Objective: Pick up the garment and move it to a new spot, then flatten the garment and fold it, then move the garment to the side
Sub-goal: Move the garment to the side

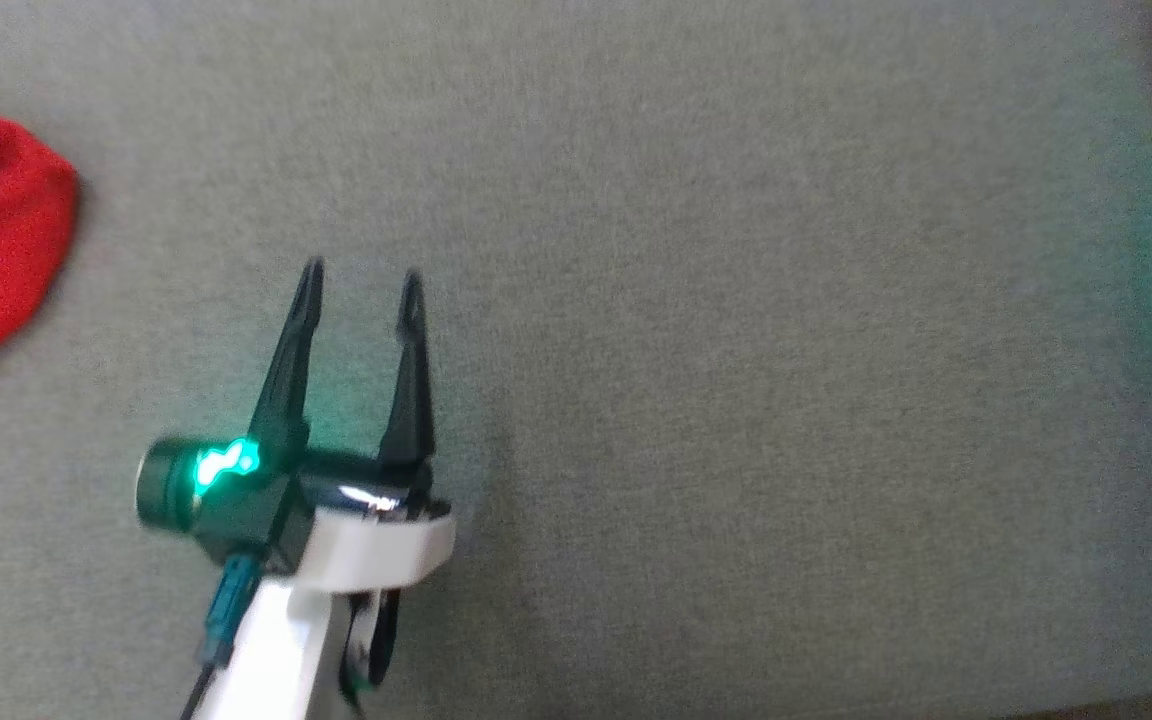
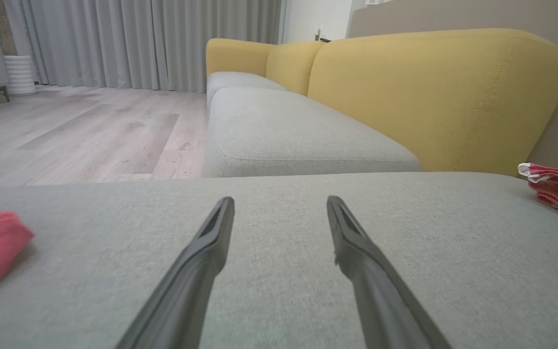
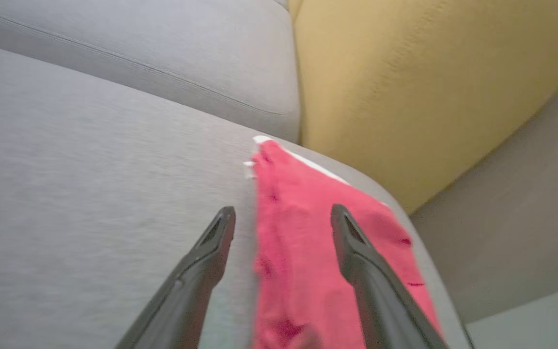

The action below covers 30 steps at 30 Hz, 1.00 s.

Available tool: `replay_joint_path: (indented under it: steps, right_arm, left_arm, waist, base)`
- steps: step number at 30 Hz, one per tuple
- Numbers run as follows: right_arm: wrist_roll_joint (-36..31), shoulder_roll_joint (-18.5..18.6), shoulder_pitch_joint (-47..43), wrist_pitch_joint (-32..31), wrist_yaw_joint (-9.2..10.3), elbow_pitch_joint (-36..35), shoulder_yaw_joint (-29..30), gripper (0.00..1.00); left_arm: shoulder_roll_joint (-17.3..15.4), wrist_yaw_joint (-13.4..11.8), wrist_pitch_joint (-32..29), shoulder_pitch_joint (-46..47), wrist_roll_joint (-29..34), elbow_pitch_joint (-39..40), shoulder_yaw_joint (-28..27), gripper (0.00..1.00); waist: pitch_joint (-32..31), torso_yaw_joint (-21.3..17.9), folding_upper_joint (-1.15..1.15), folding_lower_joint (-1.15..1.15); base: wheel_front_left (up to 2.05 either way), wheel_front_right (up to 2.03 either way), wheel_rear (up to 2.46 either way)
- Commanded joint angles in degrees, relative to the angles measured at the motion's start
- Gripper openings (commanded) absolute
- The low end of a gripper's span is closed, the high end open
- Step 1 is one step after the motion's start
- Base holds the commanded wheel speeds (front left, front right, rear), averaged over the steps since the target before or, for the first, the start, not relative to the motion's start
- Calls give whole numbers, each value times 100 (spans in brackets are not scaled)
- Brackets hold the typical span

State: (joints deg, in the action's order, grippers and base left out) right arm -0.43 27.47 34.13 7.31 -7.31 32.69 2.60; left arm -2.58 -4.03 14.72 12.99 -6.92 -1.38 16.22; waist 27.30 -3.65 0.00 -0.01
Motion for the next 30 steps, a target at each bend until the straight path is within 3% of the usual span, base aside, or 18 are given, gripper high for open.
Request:
replay_joint_path:
  steps: [1,2,10,14,23,30]
  right_arm:
    - [92,-133,-327,275,-18,-235,-291,100]
    - [92,-133,-327,275,-18,-235,-291,100]
    - [805,-1136,-1287,753,-18,-4,-1211,100]
    - [964,-1515,-1889,765,-18,-377,-1320,100]
    - [465,-2217,-3163,768,-18,-1582,-750,100]
    - [217,-2441,-3739,768,-18,-2013,-523,100]
  left_arm:
    - [-30,-83,28,-252,-136,73,-266,100]
    - [-30,-83,28,-252,-136,73,-266,100]
    - [-30,-90,28,-870,-322,-483,-424,100]
    - [-30,-56,28,-1122,-340,-656,-435,100]
    - [-30,44,28,-1522,-254,-765,-582,100]
    - [-30,31,28,-1823,-41,-876,-788,100]
  waist:
    - [-694,56,0,1]
    - [-694,56,0,1]
    - [-1931,340,0,1]
    - [-2468,558,0,1]
    - [-2986,862,0,1]
    - [-3228,853,0,1]
  base:
    - [0,0,0]
    - [0,0,0]
    - [0,0,0]
    - [0,0,0]
    - [0,0,0]
    - [0,0,0]
